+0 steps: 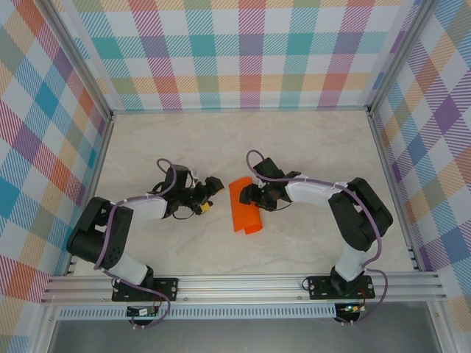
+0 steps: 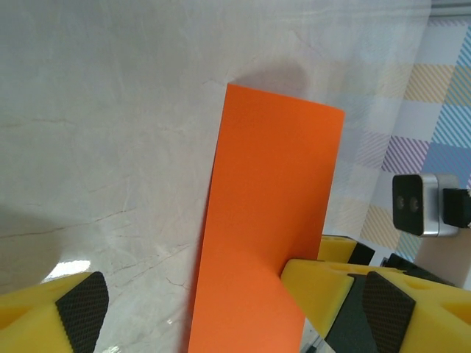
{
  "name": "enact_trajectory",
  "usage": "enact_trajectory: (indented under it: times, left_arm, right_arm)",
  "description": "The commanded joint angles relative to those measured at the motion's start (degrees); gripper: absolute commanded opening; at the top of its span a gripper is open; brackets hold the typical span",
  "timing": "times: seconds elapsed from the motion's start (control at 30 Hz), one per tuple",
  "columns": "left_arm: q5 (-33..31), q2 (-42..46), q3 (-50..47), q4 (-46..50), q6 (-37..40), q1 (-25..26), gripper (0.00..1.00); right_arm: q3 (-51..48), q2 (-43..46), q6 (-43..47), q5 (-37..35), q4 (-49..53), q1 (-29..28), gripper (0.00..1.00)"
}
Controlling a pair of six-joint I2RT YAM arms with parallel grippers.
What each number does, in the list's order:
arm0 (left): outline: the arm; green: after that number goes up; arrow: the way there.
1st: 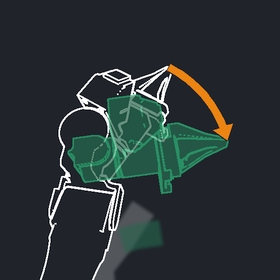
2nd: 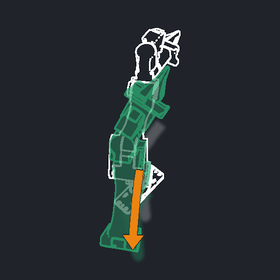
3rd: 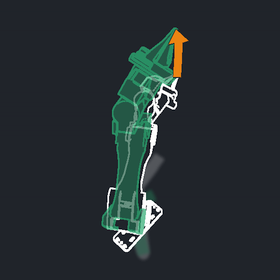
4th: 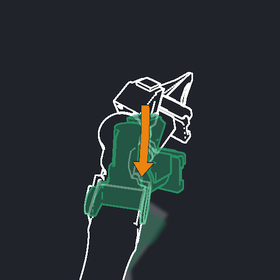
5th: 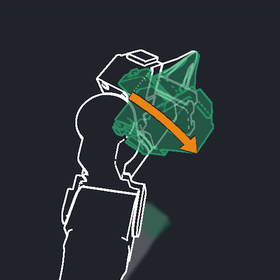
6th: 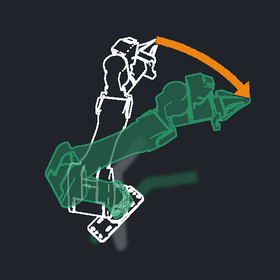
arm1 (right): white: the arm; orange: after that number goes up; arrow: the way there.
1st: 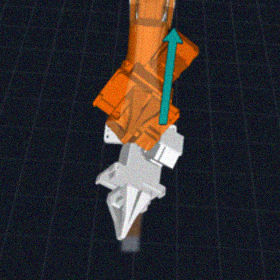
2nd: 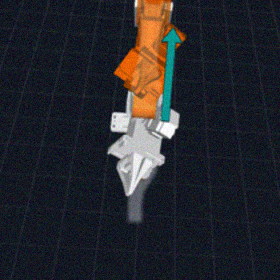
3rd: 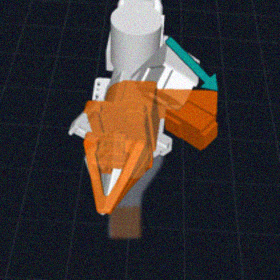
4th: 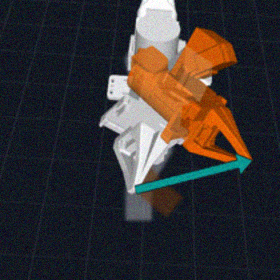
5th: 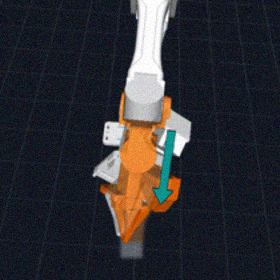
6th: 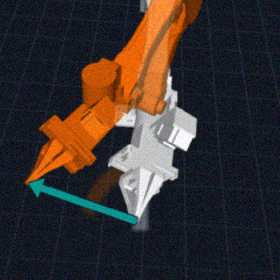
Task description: Fold a paper plane with a square sheet of paper (pick it up from the middle)
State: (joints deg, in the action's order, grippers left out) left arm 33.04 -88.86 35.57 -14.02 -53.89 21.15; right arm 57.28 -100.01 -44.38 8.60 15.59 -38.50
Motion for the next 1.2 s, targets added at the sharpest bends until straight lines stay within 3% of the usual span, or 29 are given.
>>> enact_trajectory:
  times: [0.0, 0.33, 0.73, 0.93, 1.17]
  left_arm:
    - [1.0, -1.4, 2.2, -1.7, -0.7, 1.9, 0.90]
    - [0.3, -4.7, 4.8, -2.7, -1.3, 5.4, 0.80]
    - [-4.0, -7.2, 7.8, -2.1, -2.4, 9.0, 0.70]
    - [-9.7, -6.1, 6.9, -2.7, -2.8, 9.8, 0.64]
    - [-10.0, -6.8, 7.8, -3.1, -2.4, 10.4, 0.64]
  right_arm:
    - [1.4, 2.1, 2.2, -3.5, 3.1, -0.1, 0.67]
    - [2.4, 2.9, 4.7, -7.2, 8.2, 1.6, 0.74]
    - [3.1, 0.0, 11.0, -2.4, 9.0, 3.3, 0.59]
    - [2.8, -1.4, 14.8, -1.7, 9.4, 4.0, 0.58]
    - [3.1, -4.1, 14.8, -1.1, 8.8, 4.1, 0.60]
